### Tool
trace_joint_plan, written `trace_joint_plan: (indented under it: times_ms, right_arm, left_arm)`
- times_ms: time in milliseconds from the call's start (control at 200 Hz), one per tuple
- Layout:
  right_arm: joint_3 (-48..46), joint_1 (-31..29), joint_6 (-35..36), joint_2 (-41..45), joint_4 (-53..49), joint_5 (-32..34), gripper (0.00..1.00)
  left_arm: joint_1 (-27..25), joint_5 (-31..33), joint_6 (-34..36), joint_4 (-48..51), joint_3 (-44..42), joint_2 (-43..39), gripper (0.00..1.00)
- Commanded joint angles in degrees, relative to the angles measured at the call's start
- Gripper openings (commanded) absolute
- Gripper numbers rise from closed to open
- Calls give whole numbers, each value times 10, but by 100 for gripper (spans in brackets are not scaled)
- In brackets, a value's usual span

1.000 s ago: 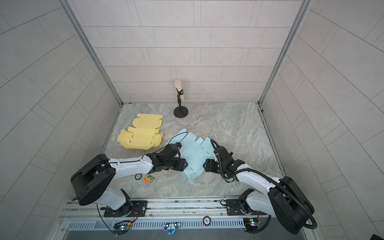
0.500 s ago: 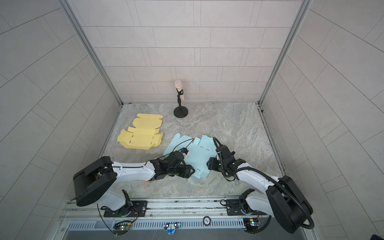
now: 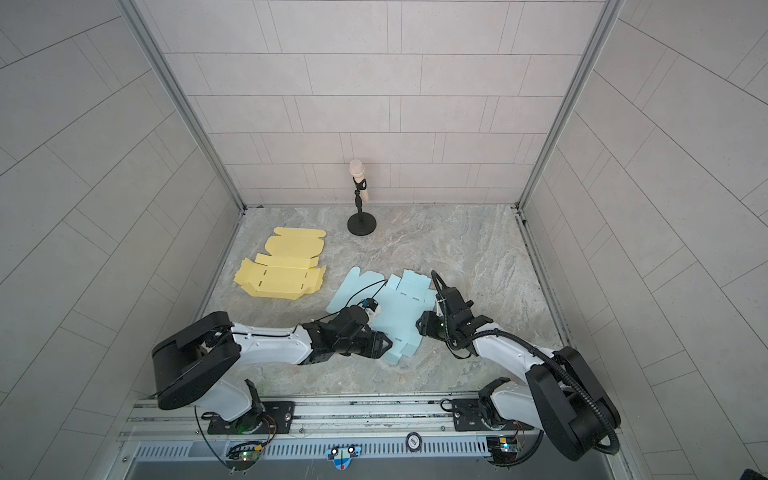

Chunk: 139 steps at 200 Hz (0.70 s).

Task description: Fold the paper box

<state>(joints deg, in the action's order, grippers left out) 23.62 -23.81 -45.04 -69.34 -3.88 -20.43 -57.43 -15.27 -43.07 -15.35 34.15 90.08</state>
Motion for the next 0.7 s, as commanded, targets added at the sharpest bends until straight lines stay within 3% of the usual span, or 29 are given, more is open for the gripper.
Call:
trace_joint_plan:
  times_ms: [0,330,691]
  right_arm:
    - [5,4,-7,-9,20,-7,48]
    - [4,10,-19,-31,55,-24,40]
    - [9,13,-13,-51,61,-21,23]
  left_arm:
    - [-9,-3,-4,-13,4,12,53]
    - [-11,-8,-9,-23,3,18,53]
    - [-10,-26,3,-25,21,39,53]
